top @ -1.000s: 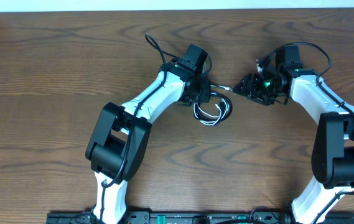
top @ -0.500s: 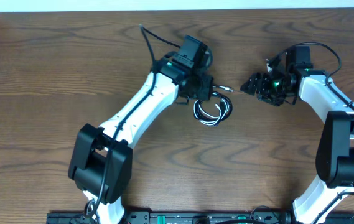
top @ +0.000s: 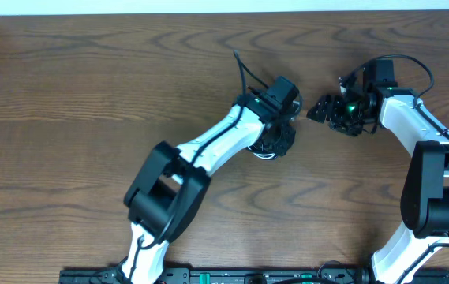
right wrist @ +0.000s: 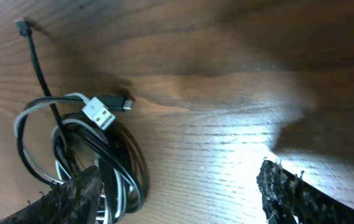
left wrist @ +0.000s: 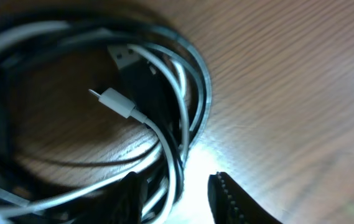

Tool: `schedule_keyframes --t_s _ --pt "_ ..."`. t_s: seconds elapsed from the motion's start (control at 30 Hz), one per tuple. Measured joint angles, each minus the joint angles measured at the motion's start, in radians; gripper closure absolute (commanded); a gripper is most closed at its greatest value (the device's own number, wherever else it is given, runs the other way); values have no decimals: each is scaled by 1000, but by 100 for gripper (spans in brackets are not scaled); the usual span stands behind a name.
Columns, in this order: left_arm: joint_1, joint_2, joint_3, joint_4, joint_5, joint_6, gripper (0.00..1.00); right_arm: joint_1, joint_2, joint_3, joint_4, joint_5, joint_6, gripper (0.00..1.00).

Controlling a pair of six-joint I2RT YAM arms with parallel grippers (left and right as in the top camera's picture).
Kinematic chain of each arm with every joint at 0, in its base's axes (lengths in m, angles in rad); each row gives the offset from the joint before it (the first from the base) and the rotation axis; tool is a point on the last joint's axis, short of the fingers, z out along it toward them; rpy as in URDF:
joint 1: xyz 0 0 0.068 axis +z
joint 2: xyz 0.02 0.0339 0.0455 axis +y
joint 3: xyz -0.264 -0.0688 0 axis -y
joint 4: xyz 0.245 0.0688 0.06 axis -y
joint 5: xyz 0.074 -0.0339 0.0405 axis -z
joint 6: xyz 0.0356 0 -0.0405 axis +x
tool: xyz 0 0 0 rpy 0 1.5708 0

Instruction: Untangle cables

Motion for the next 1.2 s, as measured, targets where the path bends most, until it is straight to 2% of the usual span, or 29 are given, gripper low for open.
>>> schedule_keyframes --t_s 0.23,0.43,0.63,0.73,0.77,0.8,1.03,1.2 --pt "-2 38 -2 38 -10 0 64 0 0 0 -20 25 -8 23" --pt "-14 52 -2 55 -10 -1 73 0 0 0 -20 29 -9 23" --pt "-18 56 -2 57 -11 3 76 0 0 0 -20 29 -11 25" --pt "-18 56 -2 64 -12 2 81 0 0 0 -20 29 -14 29" --pt "-18 56 -2 65 -13 2 92 0 0 0 -20 30 -17 34" --pt "-18 56 -2 66 -13 2 92 0 0 0 -20 30 -19 37" --pt "0 47 -2 72 -4 -1 93 0 0 0 -8 -15 -25 34" --pt "63 -52 -2 68 46 -35 92 0 -18 0 22 -109 -34 34"
